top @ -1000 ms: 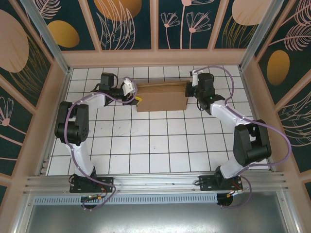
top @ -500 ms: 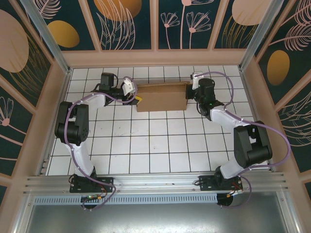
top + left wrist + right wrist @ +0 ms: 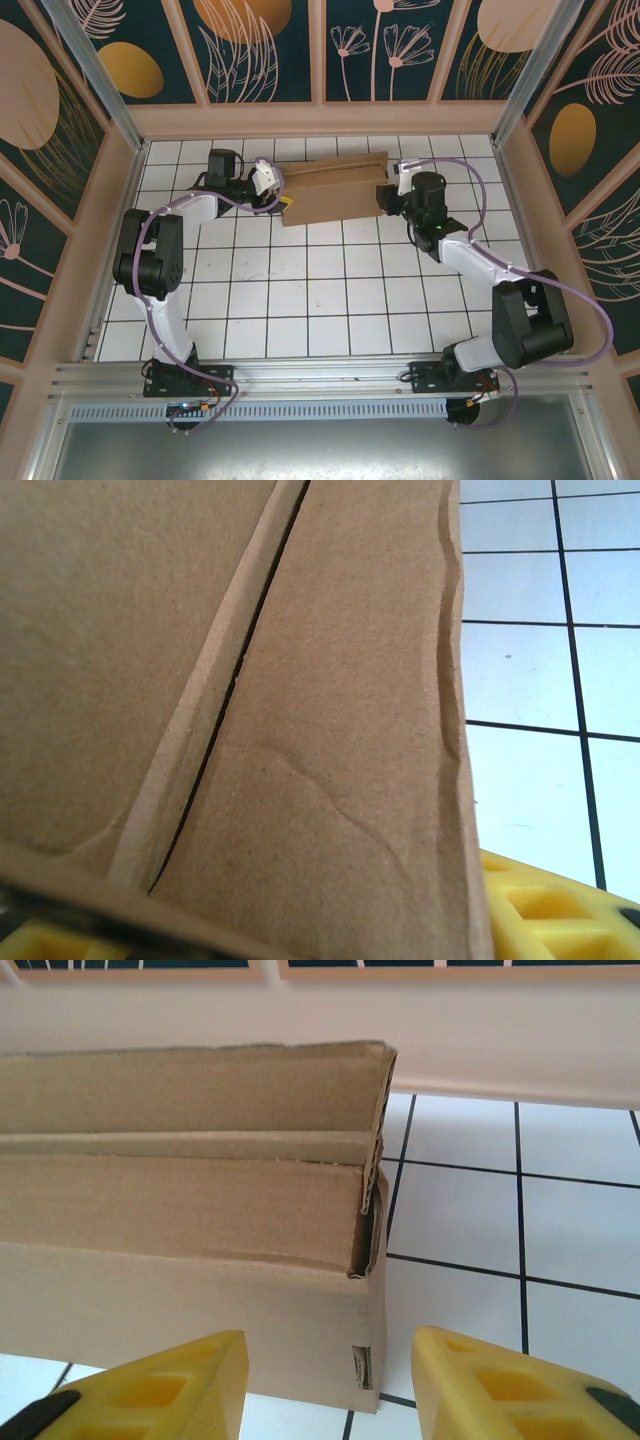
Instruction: Fold the paper box
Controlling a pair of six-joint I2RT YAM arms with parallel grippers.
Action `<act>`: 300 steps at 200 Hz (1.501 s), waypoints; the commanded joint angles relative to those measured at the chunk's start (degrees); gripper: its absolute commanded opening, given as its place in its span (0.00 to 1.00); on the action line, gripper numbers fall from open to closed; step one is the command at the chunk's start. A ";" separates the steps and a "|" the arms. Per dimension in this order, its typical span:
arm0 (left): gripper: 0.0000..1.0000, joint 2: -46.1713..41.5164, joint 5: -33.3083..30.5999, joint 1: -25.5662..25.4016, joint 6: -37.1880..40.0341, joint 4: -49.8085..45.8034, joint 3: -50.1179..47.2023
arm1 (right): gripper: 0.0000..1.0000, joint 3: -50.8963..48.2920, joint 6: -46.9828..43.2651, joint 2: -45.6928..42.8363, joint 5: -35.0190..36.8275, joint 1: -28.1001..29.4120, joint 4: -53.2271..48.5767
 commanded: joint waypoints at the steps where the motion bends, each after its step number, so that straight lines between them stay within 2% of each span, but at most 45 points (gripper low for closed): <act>1: 0.45 -0.32 -1.22 0.01 0.77 0.28 -0.80 | 0.47 -0.06 2.97 -2.68 -1.10 -1.12 1.06; 21: 0.46 -0.18 -0.95 0.06 1.22 -0.24 -0.64 | 0.47 1.36 6.22 -2.79 -1.07 -2.63 0.13; 41: 0.46 -0.08 -0.85 0.02 1.34 -0.66 -0.37 | 0.47 4.36 10.17 -2.84 -4.44 -5.23 -3.06; 76: 0.46 0.36 -0.59 0.03 1.90 -1.97 0.55 | 0.48 14.08 12.01 0.50 -6.56 -7.27 -12.90; 108: 0.46 0.45 -0.59 0.04 2.12 -2.20 0.70 | 0.48 27.45 12.64 9.39 -4.78 -7.16 -24.12; 150: 0.46 0.49 -0.40 0.01 2.41 -2.47 0.70 | 0.37 46.78 12.68 22.74 -2.74 -5.58 -35.35; 183: 0.46 0.77 -0.46 0.06 2.49 -3.04 1.29 | 0.34 57.69 9.02 30.93 1.46 -3.05 -43.33; 208: 0.46 1.02 -1.18 0.04 1.58 -3.82 1.96 | 0.33 55.77 8.11 31.47 4.74 -1.75 -43.39; 247: 0.46 0.97 -1.51 0.04 0.68 -4.26 2.18 | 0.27 44.87 8.76 26.22 4.59 -1.08 -36.83; 300: 0.45 1.35 -1.67 0.05 0.55 -4.98 2.93 | 0.25 36.13 8.41 22.03 4.89 -0.16 -31.77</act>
